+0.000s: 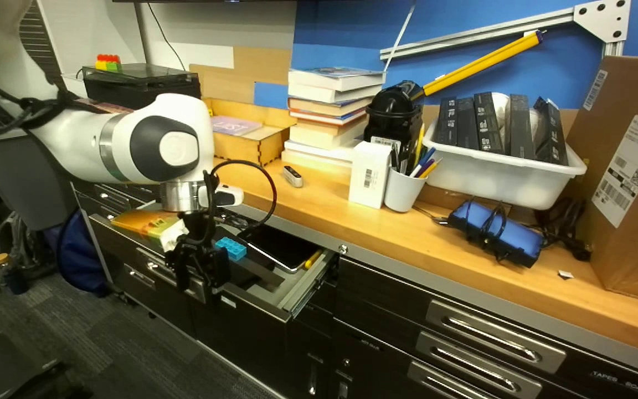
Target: Pick up the blue object from the counter and put it in the open drawer and close it
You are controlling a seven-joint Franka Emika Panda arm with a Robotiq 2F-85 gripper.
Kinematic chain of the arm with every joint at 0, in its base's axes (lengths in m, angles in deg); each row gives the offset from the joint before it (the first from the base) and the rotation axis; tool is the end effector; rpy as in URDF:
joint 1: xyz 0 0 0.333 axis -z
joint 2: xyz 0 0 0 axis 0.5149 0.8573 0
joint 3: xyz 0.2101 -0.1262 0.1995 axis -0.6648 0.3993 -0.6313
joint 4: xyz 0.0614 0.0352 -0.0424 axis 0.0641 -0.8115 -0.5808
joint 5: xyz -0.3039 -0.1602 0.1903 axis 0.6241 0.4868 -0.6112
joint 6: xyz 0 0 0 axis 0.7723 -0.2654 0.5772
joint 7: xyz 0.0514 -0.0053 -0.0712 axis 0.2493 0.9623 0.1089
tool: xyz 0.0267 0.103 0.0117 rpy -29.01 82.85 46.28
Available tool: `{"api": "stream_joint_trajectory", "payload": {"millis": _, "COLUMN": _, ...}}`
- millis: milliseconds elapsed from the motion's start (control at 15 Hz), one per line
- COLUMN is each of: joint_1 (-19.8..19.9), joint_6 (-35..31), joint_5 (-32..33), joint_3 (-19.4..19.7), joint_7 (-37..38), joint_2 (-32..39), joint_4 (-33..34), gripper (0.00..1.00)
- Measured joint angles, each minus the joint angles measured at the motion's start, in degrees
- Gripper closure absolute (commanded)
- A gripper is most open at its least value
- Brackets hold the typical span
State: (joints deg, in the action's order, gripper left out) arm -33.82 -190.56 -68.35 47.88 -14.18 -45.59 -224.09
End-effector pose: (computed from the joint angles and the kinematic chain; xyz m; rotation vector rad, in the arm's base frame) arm 0.4389 0.0221 0.2289 2.8933 -0.0106 -0.3059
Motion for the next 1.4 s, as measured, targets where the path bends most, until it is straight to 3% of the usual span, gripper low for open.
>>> {"api": "stream_joint_trajectory", "payload": {"millis": 400, "joint_1": -2.19, "joint_6": -6.36, "joint_5": 5.13, "joint_3": -0.09, "joint_7": 9.5, "joint_2": 4.02, "joint_4": 4.58, "gripper": 0.0}}
{"api": "stream_joint_trajectory", "payload": {"millis": 1067, "joint_1": -10.45, "joint_6": -8.66, "joint_5": 17.47, "joint_3": 2.87, "joint_7": 25.2, "joint_2": 16.89, "joint_4": 21.15, "gripper": 0.0}}
{"api": "stream_joint_trajectory", "payload": {"millis": 1400, "joint_1": -12.25, "joint_6": -8.99, "joint_5": 20.77, "joint_3": 4.43, "joint_7": 30.0, "joint_2": 17.83, "joint_4": 22.38, "gripper": 0.0}}
